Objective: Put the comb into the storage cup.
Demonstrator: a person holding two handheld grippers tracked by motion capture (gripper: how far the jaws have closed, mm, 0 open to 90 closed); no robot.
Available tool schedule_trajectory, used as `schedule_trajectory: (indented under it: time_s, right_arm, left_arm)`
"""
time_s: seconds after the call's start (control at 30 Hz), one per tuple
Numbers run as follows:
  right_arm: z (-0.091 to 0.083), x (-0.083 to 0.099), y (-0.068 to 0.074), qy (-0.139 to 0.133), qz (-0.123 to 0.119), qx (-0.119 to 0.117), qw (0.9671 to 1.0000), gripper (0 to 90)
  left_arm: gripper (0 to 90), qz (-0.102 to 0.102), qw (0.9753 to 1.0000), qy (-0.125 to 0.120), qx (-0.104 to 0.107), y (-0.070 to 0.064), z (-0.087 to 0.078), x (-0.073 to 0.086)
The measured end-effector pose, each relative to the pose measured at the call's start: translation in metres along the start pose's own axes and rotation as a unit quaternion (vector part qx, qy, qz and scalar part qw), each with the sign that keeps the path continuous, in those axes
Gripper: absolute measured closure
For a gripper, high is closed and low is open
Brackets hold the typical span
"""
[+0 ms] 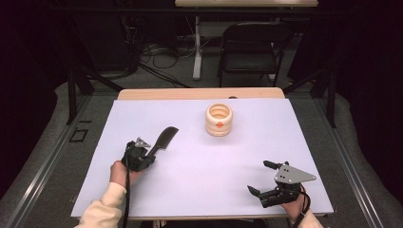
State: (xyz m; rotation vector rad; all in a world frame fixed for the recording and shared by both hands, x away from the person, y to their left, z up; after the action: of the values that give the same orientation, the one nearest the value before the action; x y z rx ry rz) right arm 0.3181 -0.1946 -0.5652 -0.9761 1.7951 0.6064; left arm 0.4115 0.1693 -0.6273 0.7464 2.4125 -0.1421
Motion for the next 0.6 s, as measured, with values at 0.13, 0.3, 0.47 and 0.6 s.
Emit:
schedule_trajectory:
  time_s: [0.13, 0.3, 0.47, 0.6]
  right_arm:
    - [0.0003, 0.0002, 0.0001, 0.000, 0.001, -0.001, 1.0000, 0.0]
    - [0.0005, 0.0002, 0.0000, 0.001, 0.000, -0.001, 1.0000, 0.0]
    - [0.0004, 0.0005, -0.0001, 0.002, 0.001, 0.000, 1.0000, 0.0]
    - [0.0009, 0.0004, -0.0001, 0.002, 0.000, 0.000, 1.0000, 0.0]
  left_arm:
    - [90.0, 0.002, 1.0000, -0.002, -0.005, 0.0023, 0.0010, 0.0001]
    - [90.0, 0.001, 0.9999, -0.003, -0.013, 0.0058, 0.0013, -0.0001]
    - [90.0, -0.002, 0.9999, -0.004, -0.015, 0.0081, 0.0012, -0.0001]
    - [90.0, -0.002, 0.9998, -0.005, -0.018, 0.0095, 0.0012, -0.0004]
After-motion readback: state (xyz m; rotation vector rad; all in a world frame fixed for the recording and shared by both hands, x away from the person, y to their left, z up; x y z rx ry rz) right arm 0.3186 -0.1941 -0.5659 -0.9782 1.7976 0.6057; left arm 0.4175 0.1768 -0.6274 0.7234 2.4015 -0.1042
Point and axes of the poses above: each handheld gripper's, and its own axes: z roughly forward along the jaws, x roughly out of its underside, y roughly to its left, the point moved 10 cm from there along z, roughly forward along the jaws, and after that the axes turned 7 degrees about -x, right-handed, at the moved point
